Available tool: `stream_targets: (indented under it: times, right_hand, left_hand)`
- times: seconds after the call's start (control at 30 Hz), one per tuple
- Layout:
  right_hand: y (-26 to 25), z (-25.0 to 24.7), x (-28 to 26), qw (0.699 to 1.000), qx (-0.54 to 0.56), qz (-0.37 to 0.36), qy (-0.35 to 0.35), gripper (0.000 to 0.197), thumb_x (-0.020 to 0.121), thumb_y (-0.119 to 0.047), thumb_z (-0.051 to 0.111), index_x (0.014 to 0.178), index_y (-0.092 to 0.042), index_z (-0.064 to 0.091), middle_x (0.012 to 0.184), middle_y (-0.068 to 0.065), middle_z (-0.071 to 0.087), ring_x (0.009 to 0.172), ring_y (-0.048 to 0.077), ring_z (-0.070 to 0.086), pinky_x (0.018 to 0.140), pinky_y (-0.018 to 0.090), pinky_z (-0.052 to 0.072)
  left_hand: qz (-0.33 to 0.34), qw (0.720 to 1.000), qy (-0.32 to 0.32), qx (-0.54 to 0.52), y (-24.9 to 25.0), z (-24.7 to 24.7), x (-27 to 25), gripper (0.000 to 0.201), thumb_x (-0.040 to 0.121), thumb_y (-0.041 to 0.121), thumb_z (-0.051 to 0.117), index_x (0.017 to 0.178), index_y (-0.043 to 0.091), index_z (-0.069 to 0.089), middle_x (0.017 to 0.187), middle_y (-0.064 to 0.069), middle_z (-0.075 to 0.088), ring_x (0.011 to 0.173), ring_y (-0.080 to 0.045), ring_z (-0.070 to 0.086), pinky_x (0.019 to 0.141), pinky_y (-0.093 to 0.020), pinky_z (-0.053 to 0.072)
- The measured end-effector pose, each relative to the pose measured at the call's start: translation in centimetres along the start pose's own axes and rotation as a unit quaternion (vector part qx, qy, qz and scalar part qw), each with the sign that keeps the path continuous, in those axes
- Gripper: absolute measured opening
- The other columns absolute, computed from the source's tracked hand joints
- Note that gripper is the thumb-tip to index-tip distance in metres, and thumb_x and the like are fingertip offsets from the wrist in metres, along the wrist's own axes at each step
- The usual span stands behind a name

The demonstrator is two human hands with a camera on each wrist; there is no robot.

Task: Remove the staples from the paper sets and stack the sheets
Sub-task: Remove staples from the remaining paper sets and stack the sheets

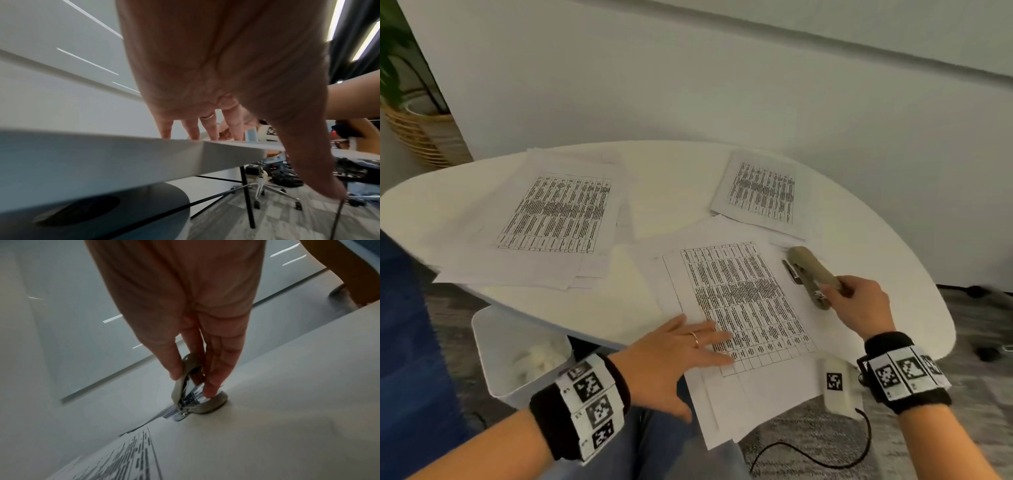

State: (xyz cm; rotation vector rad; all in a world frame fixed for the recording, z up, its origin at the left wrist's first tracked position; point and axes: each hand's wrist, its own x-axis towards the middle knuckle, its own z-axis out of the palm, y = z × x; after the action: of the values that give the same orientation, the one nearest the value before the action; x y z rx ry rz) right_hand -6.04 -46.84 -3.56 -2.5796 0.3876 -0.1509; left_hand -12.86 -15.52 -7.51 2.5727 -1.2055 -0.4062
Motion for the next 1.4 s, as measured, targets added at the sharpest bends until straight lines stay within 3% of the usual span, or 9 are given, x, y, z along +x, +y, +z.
stream_targets:
  times: [0.1, 0.2, 0.4, 0.53, 0.63, 0.77, 0.97, 1.17, 1.4]
  right_hand:
    - [-0.6, 0.1, -0.5, 0.999, -0.011, -0.032, 0.016, 0.049, 0.085, -0.027, 0.068, 0.127, -0.006, 0.055, 0.12, 0.016, 0.053, 0.101, 0.032, 0.056, 0.088, 0.035, 0.044]
    - [-2.4, -0.1, -2.5, 0.977, 0.028, -0.208, 0.045, 0.05, 0.078, -0.032, 0.074, 0.124, -0.017, 0.058, 0.105, -0.006, 0.052, 0.097, 0.021, 0.055, 0.082, 0.034, 0.047]
    - [-5.3, 1.5, -6.4, 0.882, 0.144, -0.264, -0.362, 0.071, 0.062, -0.072, 0.066, 0.116, -0.027, 0.064, 0.112, -0.01, 0.066, 0.101, 0.004, 0.062, 0.086, 0.024, 0.051]
    - [-5.6, 1.2, -5.5, 0.914, 0.128, -0.345, -0.174, 0.053, 0.078, -0.072, 0.051, 0.09, -0.025, 0.073, 0.083, -0.007, 0.072, 0.072, 0.004, 0.064, 0.067, 0.027, 0.051]
    - [-6.5, -1.9, -4.2, 0.904, 0.28, -0.322, 0.019, 0.031, 0.087, -0.022, 0.064, 0.075, -0.05, 0.07, 0.07, -0.033, 0.064, 0.068, -0.016, 0.057, 0.066, 0.002, 0.041]
    - [-7.4, -4.9, -2.2, 0.854, 0.433, -0.255, 0.139, 0.036, 0.09, -0.021, 0.062, 0.057, -0.037, 0.065, 0.057, -0.024, 0.06, 0.058, -0.01, 0.049, 0.058, 0.012, 0.042]
    - [-10.0, -2.4, -3.1, 0.857, 0.375, -0.349, 0.062, 0.034, 0.086, 0.004, 0.062, 0.073, -0.025, 0.075, 0.077, -0.028, 0.066, 0.076, -0.01, 0.06, 0.072, 0.01, 0.046]
    - [-10.3, 0.5, -4.2, 0.843, 0.324, -0.416, 0.11, 0.054, 0.068, 0.024, 0.049, 0.112, -0.003, 0.065, 0.113, -0.001, 0.066, 0.107, 0.014, 0.063, 0.097, 0.031, 0.048]
    - [-10.4, 1.8, -5.6, 0.836, 0.188, -0.513, -0.051, 0.037, 0.08, -0.001, 0.068, 0.114, -0.014, 0.069, 0.119, -0.005, 0.065, 0.115, 0.013, 0.056, 0.097, 0.035, 0.047]
  left_hand:
    - [0.034, 0.999, 0.035, -0.024, 0.9, 0.5, 1.0, 0.053, 0.088, 0.042, 0.062, 0.138, 0.044, 0.043, 0.154, 0.023, 0.018, 0.14, 0.008, -0.002, 0.118, -0.033, -0.006]
    - [0.021, 0.982, 0.091, -0.165, 1.1, -0.1, 1.0, 0.031, 0.092, 0.021, 0.06, 0.121, 0.032, 0.064, 0.134, 0.02, 0.054, 0.132, 0.006, 0.035, 0.115, -0.018, 0.014]
    - [-0.174, 0.854, 0.371, -0.319, -0.2, -2.9, 0.3, 0.016, 0.073, 0.037, 0.076, 0.062, 0.047, 0.07, 0.06, 0.007, 0.068, 0.055, -0.001, 0.05, 0.053, -0.019, 0.043]
    - [-0.196, 0.774, 0.49, -0.349, -1.4, -5.0, -0.4, 0.015, 0.075, 0.026, 0.075, 0.087, 0.034, 0.074, 0.084, 0.012, 0.074, 0.076, 0.0, 0.068, 0.068, -0.011, 0.051]
    - [-0.225, 0.703, 0.57, -0.362, -3.3, -6.2, -1.3, 0.021, 0.086, 0.016, 0.067, 0.107, 0.019, 0.067, 0.107, 0.003, 0.068, 0.096, -0.001, 0.064, 0.072, -0.004, 0.047]
    - [-0.299, 0.725, 0.527, -0.329, -5.6, -7.1, -2.9, 0.019, 0.091, 0.018, 0.062, 0.109, 0.016, 0.066, 0.115, -0.002, 0.064, 0.092, -0.008, 0.061, 0.069, -0.005, 0.046]
    - [-0.307, 0.736, 0.422, -0.432, -5.3, -8.4, -3.0, 0.024, 0.094, 0.033, 0.055, 0.11, 0.016, 0.062, 0.112, 0.003, 0.064, 0.103, -0.018, 0.065, 0.089, -0.039, 0.054]
    - [-0.256, 0.63, 0.347, -0.646, -3.7, -11.6, -2.2, 0.1, 0.059, 0.091, 0.039, 0.125, 0.016, 0.049, 0.11, -0.005, 0.067, 0.09, -0.028, 0.071, 0.08, -0.047, 0.056]
    - [-0.277, 0.692, 0.328, -0.58, -3.8, -14.7, -0.7, 0.04, 0.079, -0.006, 0.068, 0.116, 0.001, 0.052, 0.105, -0.02, 0.066, 0.085, -0.024, 0.07, 0.067, -0.035, 0.06]
